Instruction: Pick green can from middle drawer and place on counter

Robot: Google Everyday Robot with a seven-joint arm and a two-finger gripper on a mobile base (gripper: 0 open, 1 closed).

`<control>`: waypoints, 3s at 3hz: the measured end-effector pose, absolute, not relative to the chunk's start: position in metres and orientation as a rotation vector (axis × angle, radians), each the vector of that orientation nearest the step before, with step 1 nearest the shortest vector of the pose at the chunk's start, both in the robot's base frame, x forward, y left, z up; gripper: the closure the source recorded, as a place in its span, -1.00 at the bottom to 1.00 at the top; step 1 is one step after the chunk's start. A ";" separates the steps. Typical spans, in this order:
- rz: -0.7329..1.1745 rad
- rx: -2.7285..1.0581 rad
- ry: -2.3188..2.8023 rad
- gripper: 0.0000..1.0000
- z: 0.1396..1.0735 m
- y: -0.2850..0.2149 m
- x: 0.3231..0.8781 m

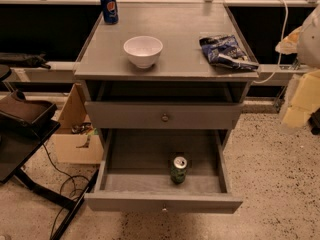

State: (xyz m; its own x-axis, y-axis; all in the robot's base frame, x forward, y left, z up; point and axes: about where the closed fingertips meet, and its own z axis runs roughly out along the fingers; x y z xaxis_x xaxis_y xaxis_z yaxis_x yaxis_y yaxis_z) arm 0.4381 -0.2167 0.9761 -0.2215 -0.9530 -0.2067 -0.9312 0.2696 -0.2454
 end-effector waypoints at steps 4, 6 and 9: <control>0.356 -1.541 2.037 -1.00 0.803 -0.197 0.424; 0.579 -1.237 1.803 -1.00 0.701 -0.181 0.475; 0.715 -1.260 1.621 -1.00 0.653 -0.144 0.504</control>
Offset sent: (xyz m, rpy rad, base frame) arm 0.0036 0.0038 -0.0928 0.2385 -0.0315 -0.0047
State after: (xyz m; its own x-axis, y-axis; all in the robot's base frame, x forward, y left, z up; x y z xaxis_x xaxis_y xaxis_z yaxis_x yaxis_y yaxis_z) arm 0.5040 -0.1435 0.6527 -0.0411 -0.4063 -0.9128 -0.9481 0.3042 -0.0927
